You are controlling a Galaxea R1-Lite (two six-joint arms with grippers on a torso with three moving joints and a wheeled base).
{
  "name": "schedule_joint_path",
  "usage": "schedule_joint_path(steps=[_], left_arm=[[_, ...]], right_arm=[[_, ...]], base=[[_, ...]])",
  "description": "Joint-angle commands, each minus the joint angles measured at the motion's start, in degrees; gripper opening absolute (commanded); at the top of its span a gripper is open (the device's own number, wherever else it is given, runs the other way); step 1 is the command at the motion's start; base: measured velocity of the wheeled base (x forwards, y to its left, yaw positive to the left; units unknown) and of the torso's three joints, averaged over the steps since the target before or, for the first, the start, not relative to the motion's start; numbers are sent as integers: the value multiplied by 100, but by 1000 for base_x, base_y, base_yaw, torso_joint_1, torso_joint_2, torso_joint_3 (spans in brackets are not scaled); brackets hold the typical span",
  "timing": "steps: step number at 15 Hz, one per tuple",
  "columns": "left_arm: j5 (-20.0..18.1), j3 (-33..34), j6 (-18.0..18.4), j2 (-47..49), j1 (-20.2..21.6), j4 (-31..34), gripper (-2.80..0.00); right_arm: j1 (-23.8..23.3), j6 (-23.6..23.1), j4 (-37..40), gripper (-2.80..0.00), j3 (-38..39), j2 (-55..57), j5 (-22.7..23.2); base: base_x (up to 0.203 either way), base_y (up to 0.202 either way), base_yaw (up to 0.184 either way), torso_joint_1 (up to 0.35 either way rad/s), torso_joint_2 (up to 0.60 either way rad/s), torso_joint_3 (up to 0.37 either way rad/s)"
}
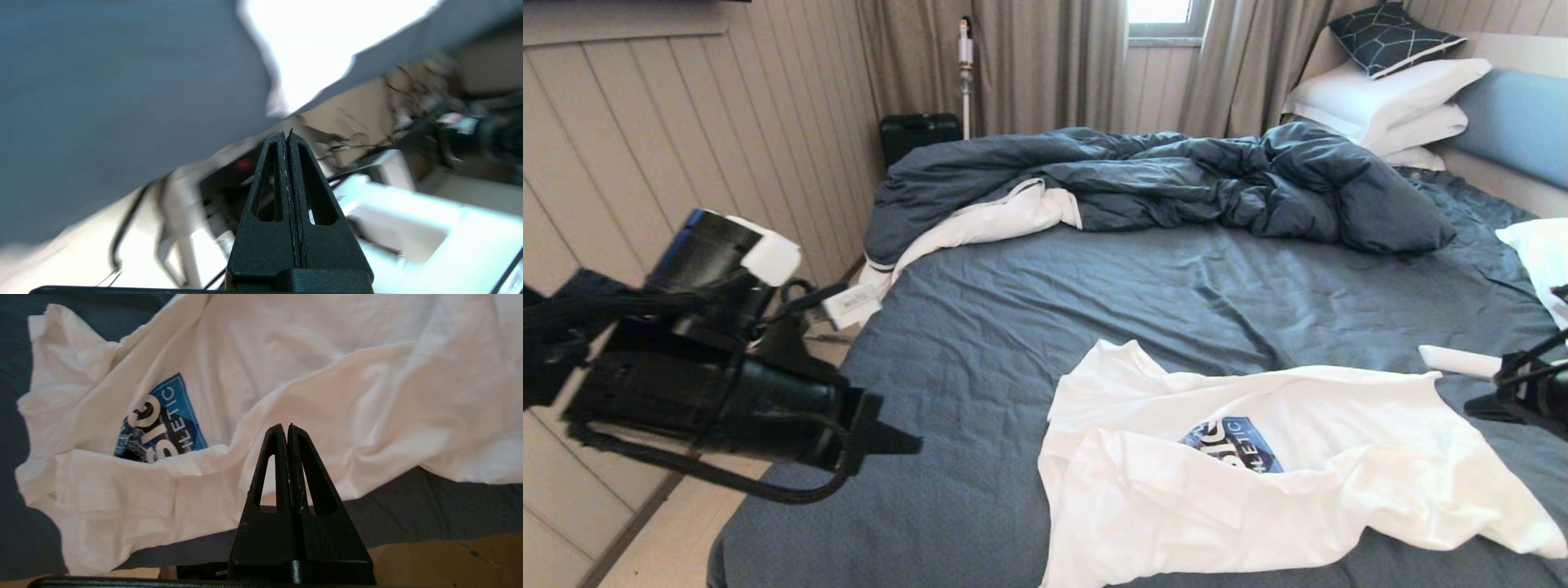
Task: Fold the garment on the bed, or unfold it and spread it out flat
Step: Unford the white T-shirt
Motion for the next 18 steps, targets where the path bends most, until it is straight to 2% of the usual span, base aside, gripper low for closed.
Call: schedule_joint_path(steps=[1, 4, 5, 6, 8, 14, 16, 18], left_arm=[[-198, -253, -266, 1151, -478, -596, -280], [-273, -372, -511, 1555, -825, -1320, -280], [-273, -374, -515, 1557, -828, -1324, -158], [-273, -526, -648, 1678, -874, -1354, 0], [-298, -1019, -922, 2095, -1018, -1409, 0], [-224, -1800, -1354, 3108, -1775, -1781, 0], [-21, -1796, -1371, 3361, -1903, -2020, 0], [334, -1802, -1372, 3572, -2102, -2194, 0]], right_arm=[[1, 47, 17, -280, -263, 370, 226], [55, 66, 3, -280, -368, 440, 294], [52, 73, -13, -280, -363, 446, 305], [41, 117, -251, -280, -324, 502, 354], [64, 136, -401, -280, -263, 598, 373], [-94, 197, -468, -280, -267, 695, 386], [-112, 193, -628, -280, -210, 747, 520], [-130, 189, -789, -280, -113, 774, 628]], base=[[0, 0, 0, 0, 0, 0], [0, 0, 0, 0, 0, 0], [0, 0, 0, 0, 0, 0], [0, 0, 0, 0, 0, 0], [0, 0, 0, 0, 0, 0], [0, 0, 0, 0, 0, 0], [0, 0, 0, 0, 0, 0], [0, 0, 0, 0, 0, 0]])
